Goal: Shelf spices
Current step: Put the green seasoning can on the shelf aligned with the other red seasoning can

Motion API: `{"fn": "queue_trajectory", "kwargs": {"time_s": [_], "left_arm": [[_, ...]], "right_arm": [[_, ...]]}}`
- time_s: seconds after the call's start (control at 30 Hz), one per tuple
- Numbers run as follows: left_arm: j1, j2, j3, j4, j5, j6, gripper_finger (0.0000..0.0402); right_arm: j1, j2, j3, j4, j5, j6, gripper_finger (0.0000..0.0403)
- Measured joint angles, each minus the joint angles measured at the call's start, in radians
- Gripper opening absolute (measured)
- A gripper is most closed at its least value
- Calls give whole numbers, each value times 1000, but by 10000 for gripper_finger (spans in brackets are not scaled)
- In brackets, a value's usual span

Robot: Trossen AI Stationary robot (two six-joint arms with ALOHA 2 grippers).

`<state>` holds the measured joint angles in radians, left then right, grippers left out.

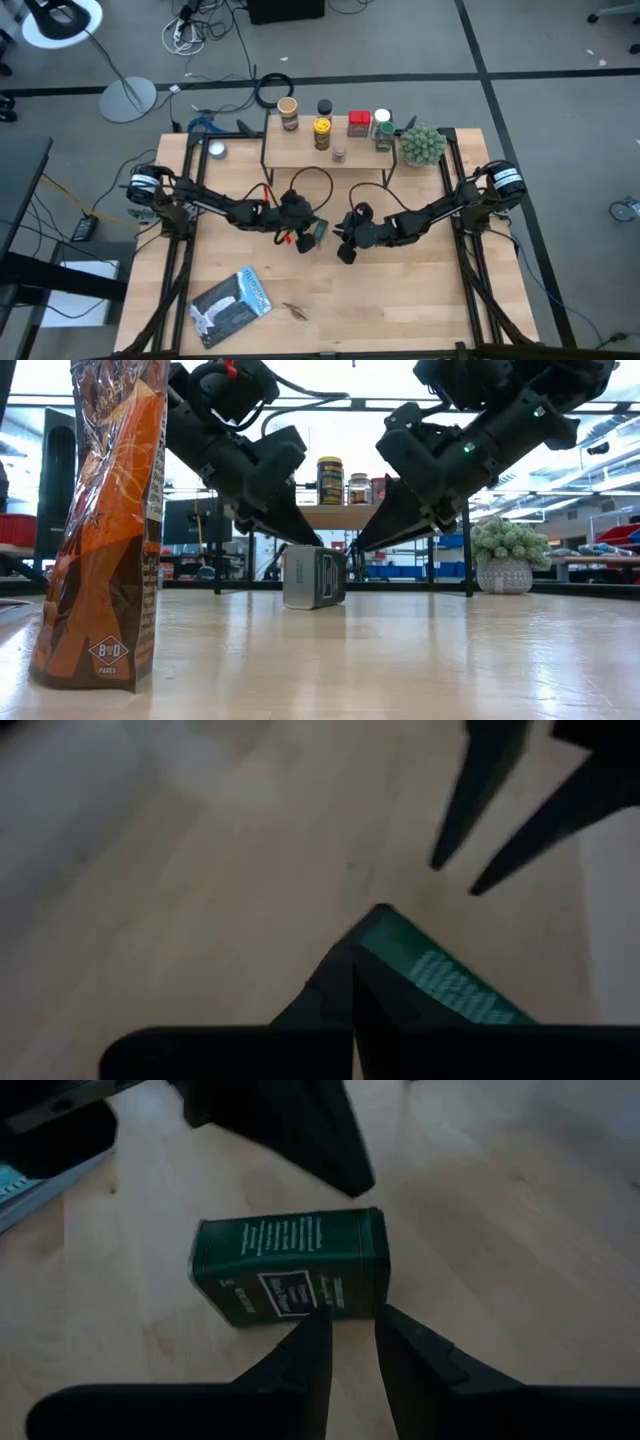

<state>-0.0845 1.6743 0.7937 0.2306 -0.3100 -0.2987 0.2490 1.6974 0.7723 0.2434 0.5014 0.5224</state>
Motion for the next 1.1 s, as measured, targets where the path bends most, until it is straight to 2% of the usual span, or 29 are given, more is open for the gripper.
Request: {"fn": "queue_trajectory", "kwargs": {"time_s": [0.17,0.3,0.6,0.73,0.83,0.9,1.0,1.1], "left_arm": [[12,1,0,16,109,3,1],[13,1,0,57,210,11,1],[13,2,0,73,218,10,1],[13,1,0,93,219,-56,1],[11,0,14,109,223,-104,1],[10,0,48,60,228,-128,1],[3,-8,137,-116,227,-128,1],[-9,-9,233,-280,222,-79,1]], "right_arm": [[11,0,0,2,5,0,82],[26,-17,0,-8,52,0,82],[58,-106,0,-64,90,-23,82],[79,-154,0,-217,139,73,82],[116,-203,0,-328,226,139,82],[148,-235,0,-412,283,180,82],[193,-287,-26,-502,353,266,82],[232,-319,-70,-557,368,357,82]]}}
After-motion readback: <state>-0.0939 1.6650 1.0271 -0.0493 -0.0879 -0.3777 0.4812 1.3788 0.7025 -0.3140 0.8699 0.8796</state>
